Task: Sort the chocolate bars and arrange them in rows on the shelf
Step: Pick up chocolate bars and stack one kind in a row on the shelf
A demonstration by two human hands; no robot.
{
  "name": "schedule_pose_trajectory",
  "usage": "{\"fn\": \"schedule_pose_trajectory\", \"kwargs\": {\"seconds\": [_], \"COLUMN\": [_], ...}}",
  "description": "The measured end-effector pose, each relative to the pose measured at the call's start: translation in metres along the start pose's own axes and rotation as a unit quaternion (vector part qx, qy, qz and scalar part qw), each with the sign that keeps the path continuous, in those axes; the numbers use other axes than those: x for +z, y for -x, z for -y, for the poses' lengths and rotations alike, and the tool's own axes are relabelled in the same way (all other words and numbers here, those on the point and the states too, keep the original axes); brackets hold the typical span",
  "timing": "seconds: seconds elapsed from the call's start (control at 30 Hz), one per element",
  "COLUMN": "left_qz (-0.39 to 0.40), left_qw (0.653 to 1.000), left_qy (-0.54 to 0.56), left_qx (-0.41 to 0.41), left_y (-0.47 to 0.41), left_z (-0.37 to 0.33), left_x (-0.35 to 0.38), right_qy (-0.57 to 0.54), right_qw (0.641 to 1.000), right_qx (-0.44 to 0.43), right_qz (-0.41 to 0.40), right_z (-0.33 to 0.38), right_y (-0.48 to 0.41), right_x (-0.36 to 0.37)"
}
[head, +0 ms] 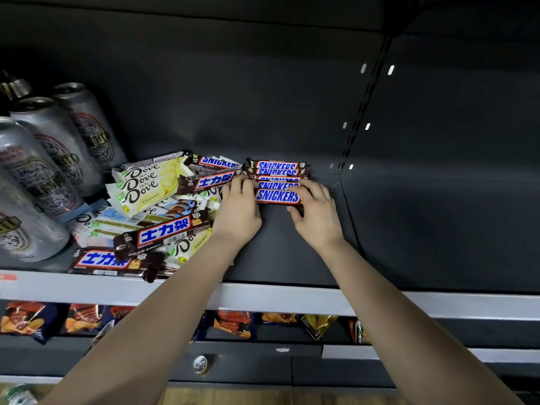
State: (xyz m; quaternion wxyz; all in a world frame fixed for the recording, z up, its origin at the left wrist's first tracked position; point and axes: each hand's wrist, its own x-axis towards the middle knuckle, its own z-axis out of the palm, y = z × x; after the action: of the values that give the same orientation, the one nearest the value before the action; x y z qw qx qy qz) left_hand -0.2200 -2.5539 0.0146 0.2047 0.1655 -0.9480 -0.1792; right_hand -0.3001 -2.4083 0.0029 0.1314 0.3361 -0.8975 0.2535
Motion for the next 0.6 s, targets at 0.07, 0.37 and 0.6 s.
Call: {"fn": "schedule_pose_trajectory", "kwargs": {"seconds": [0.07, 0.37, 0.6], "left_qz": [0.0, 0.014, 0.014], "left_qw": [1.0, 0.999, 0.996], "left_qy": [0.006, 0.049, 0.082], "left_qx": [-0.006, -0.006, -0.015], "left_y": [0.0001, -0.0008, -0.0009], "left_z": [-0.0002, -0.0004, -0.0004], "left_x": [-0.0003, -0.0011, -0.0022], "right_qy": [0.005, 0.007, -0.001], "right_qw": [1.0, 1.0, 1.0], "right_qx": [0.004, 0.016, 0.02], "right_qz": [0.001, -0.005, -0.015], "right_z": [0.0007, 0.0023, 0.0049], "right_y": [0.0008, 0.0012, 0.003], "right_x": [-0.0001, -0.0012, -0.0023]}}
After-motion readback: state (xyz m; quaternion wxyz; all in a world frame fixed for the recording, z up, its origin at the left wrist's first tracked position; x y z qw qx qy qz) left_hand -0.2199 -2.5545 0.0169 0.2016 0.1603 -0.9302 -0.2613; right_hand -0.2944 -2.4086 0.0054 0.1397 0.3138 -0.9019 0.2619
